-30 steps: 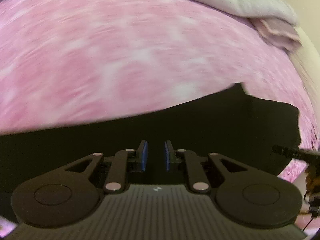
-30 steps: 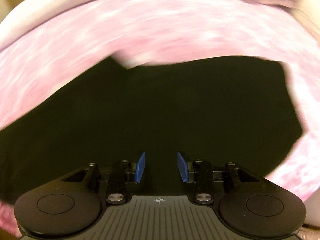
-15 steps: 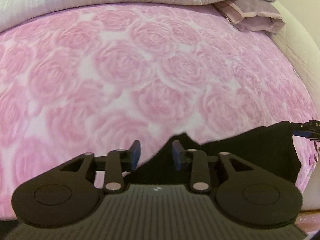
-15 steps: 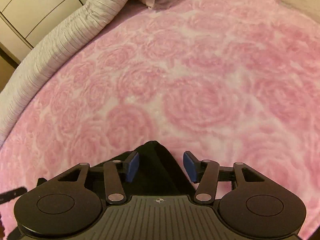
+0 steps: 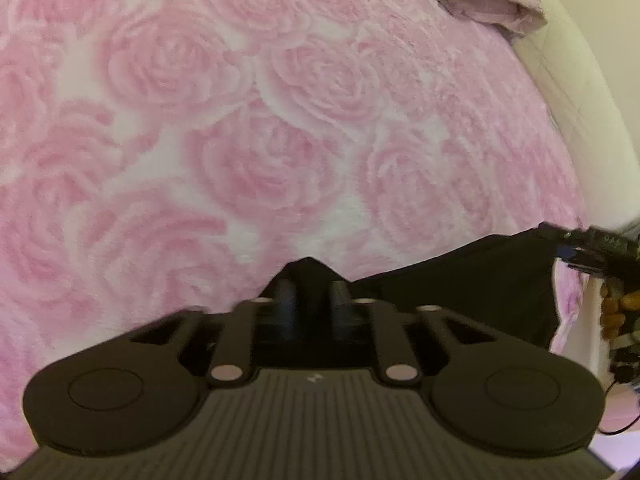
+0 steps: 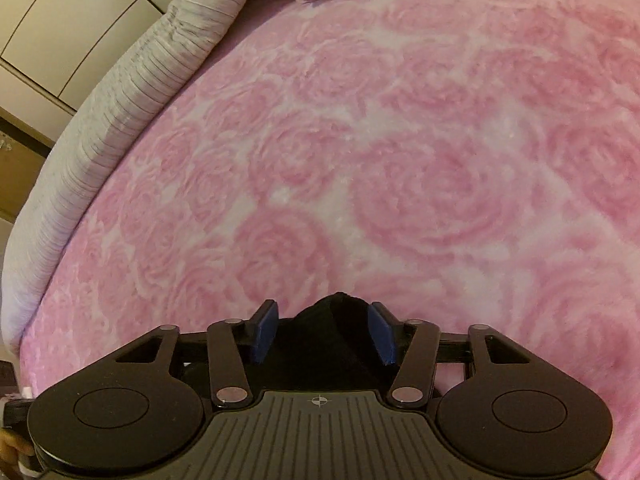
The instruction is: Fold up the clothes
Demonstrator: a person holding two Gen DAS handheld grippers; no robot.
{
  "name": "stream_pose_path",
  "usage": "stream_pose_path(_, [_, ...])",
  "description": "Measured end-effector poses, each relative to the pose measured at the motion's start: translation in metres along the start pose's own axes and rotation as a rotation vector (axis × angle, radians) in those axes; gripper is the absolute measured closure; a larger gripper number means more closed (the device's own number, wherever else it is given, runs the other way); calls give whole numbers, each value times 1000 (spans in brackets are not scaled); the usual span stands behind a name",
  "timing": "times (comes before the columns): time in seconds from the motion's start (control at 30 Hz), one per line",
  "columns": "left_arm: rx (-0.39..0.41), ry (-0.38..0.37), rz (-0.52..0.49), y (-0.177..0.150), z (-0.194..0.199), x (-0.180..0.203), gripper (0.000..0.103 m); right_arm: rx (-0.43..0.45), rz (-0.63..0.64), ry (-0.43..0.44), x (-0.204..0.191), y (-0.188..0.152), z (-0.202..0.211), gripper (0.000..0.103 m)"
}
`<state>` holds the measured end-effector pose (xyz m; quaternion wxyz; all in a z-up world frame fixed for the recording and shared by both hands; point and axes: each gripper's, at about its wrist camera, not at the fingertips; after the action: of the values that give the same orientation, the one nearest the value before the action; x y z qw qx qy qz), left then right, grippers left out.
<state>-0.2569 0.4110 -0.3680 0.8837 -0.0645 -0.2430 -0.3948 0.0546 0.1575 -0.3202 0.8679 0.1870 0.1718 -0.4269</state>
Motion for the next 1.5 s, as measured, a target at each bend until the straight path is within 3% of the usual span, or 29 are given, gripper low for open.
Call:
stream_pose_path(0.07, [56,10,9,-7,8,-3,103,36,43,-37,-5,-4,4,91])
stream_pose_path(0.17, [171,12,41,-22,19,-11,103,116,86,-111,-9,-11,13,97])
stream_pose_path(0.23, [189,60,49,-26,13,-12,103,148,46,-204,-2,-16,10,103])
stream_pose_path(0.3, [178,88,50,-27,1,-11,103,135,16,-304,11,-15,1,103])
stream_pose_path(0.37, [182,132,-2,-26,-4,1,102,102,-103,-236,30,-12,-1,103])
stream_pose_path(0.43, [217,172,-20,-27,3,9,100,133,-137,-205,30,-14,10,103])
stream_pose_path(0.5, [266,187,-6,-30,14,12,98,157,-83,-248,17,-17,22,98])
stream_pose_path(0.57, [333,174,73,-42,37,3,88,167,9,-311,-2,-26,32,82])
stream_pose_path(0.67, [384,222,181,-77,69,-4,87,139,175,-326,-33,-53,38,75])
stream_pose_path(0.73, [373,269,207,-115,80,-2,87,103,309,-328,-52,-78,36,75])
stream_pose_path(0.83, [292,319,228,-174,75,5,87,21,449,-354,-65,-116,18,74])
stream_pose_path(0.97, [117,367,306,-230,43,0,90,-73,383,-378,-43,-147,-10,74])
stream_pose_path(1.07, [140,358,377,-248,49,0,92,-52,316,-356,-39,-153,0,74])
stream_pose_path(1.13, [175,359,354,-251,61,7,92,-32,298,-367,-50,-154,15,74])
stream_pose_path(1.2, [209,367,317,-255,70,15,85,1,306,-331,-62,-161,27,74])
stream_pose_path(1.37, [145,368,400,-269,79,3,83,-94,280,-330,-86,-192,13,74])
stream_pose_path(1.5, [169,387,378,-297,120,5,83,-125,258,-309,-113,-225,24,74])
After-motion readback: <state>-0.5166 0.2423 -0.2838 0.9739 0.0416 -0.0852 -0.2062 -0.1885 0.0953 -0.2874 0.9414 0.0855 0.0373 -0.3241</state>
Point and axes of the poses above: each gripper's, at about its wrist camera, not at the fingertips, and z roughly against the way its jaws point, x to its right, y to its top, and after that the axes turned 11 degrees about -x, right-handed
